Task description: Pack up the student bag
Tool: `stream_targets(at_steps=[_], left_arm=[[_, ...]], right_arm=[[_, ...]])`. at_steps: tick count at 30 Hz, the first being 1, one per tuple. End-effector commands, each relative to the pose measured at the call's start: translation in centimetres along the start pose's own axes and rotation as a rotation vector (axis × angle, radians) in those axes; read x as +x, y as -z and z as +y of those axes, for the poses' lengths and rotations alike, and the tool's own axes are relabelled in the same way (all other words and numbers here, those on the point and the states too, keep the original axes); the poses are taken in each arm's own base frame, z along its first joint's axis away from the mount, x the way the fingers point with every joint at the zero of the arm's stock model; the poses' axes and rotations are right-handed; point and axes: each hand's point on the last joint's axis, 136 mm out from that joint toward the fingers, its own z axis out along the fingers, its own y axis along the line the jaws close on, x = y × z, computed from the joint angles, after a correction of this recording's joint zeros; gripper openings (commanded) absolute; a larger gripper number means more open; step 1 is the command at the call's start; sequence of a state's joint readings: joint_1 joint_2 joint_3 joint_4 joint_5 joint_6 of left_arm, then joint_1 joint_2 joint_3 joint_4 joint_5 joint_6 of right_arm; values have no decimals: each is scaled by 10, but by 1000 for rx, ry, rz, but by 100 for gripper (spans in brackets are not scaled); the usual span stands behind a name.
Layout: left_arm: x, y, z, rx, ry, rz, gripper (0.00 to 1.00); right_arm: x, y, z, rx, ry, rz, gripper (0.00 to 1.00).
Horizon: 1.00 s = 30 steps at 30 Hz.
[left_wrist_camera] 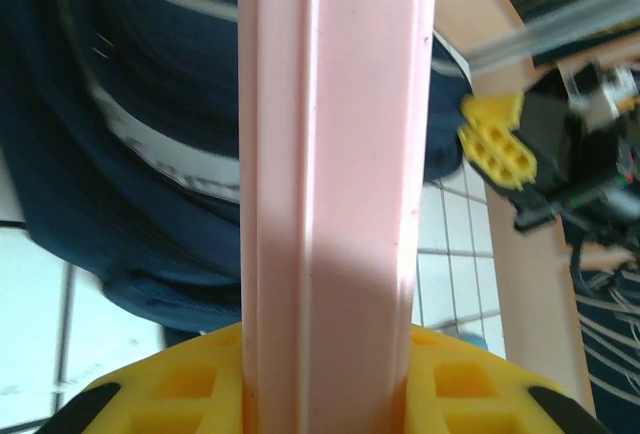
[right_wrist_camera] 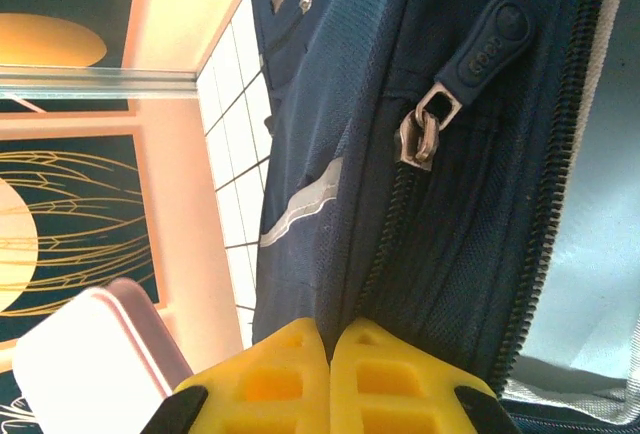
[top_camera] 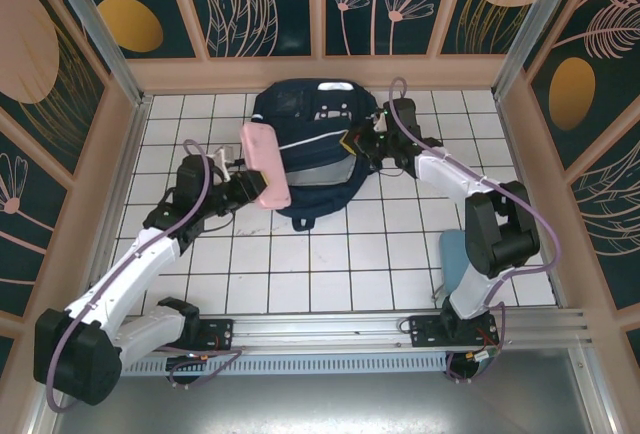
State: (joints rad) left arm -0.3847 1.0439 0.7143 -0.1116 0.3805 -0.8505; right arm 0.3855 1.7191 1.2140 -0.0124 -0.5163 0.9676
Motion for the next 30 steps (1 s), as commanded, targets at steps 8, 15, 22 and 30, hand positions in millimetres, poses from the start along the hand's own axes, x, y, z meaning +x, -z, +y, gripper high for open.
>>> stream_targets(at_steps=[8, 15, 22, 30], left_arm=[[57, -39, -65, 208, -132, 178, 2], [88, -73, -67, 194, -144, 294, 2], [85, -108, -58, 136, -104, 316, 0], [55, -132, -33, 125, 68, 275, 0]], right_arm=[[-45, 1, 66, -114, 163, -109, 0], [-57, 7, 74, -117, 174, -135, 0], [-51, 19, 74, -114, 172, -132, 0], [-38, 42, 68, -107, 165, -133, 0]])
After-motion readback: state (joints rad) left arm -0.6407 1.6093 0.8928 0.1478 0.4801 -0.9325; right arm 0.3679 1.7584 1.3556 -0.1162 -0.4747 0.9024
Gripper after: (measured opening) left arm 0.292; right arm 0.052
